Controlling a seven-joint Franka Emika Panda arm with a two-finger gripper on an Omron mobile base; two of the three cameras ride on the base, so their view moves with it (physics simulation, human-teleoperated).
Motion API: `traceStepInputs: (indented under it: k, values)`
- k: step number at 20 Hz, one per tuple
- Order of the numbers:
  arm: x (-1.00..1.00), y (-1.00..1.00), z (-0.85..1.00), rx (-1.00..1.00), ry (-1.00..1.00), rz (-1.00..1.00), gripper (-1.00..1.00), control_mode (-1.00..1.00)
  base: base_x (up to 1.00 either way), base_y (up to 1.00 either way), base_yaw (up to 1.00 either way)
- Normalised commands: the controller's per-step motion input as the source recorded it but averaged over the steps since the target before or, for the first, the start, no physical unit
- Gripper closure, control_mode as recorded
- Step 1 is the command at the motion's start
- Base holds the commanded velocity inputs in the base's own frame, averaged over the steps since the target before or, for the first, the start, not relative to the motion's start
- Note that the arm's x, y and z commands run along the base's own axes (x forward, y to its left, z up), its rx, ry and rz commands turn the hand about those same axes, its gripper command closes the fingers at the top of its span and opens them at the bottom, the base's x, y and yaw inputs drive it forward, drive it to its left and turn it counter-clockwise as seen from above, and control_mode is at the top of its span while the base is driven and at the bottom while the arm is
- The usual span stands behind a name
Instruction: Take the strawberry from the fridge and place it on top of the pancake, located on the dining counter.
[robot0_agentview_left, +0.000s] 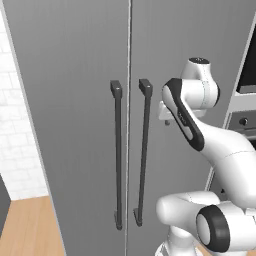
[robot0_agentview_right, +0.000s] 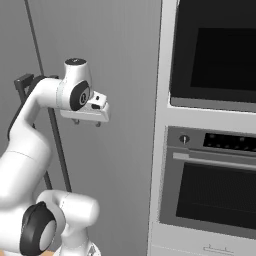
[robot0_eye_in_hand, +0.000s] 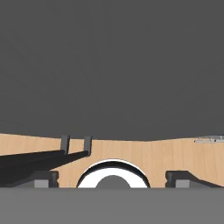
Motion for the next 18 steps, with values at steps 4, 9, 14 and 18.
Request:
traceStepInputs:
  k: [4, 9, 14, 18]
  values:
    - [0.00, 0.00, 0.00, 0.00, 0.00, 0.00, -1.00, 1.00, -0.34, -0.02, 0.00]
    - [0.00, 0.00, 0.00, 0.00, 0.00, 0.00, -1.00, 1.00, -0.54, 0.00, -0.24]
    - [0.00, 0.00, 0.00, 0.00, 0.00, 0.00, -1.00, 1.00, -0.25, 0.12, -0.28]
    - [0.00, 0.00, 0.00, 0.00, 0.00, 0.00, -1.00, 1.00, -0.01, 0.50, 0.01]
